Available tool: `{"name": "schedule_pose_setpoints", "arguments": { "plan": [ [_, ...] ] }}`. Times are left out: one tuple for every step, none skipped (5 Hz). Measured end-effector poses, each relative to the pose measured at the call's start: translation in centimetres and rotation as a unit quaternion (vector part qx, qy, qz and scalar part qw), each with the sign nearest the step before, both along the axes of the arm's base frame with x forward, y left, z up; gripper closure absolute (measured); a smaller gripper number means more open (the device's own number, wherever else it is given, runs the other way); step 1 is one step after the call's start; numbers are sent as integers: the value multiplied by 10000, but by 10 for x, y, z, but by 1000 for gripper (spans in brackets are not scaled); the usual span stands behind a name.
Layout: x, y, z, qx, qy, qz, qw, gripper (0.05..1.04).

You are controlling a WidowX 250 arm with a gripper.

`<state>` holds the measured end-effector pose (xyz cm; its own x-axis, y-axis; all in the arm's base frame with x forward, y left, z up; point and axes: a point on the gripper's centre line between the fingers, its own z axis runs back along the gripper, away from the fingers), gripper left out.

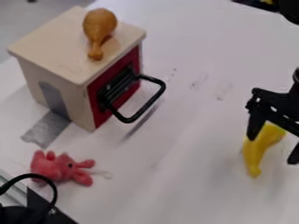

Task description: Move the banana to the middle of the table

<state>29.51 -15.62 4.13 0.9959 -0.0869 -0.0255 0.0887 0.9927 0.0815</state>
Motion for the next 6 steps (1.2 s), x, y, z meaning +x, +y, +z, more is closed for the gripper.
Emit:
{"name": "schedule_pose_setpoints", "arguments": {
  "plan": [
    [17,4,2,31,-149,65,9999,87],
    [30,9,-5,-15,-109,216,9997,86],
    [30,7,-28,-25,184,158,9997,87],
    [27,10,-41,-89,397,229,9989,118],
    [23,10,-44,-143,417,193,9988,380],
    [17,14,-42,-88,493,161,9986,526]
  ]
}}
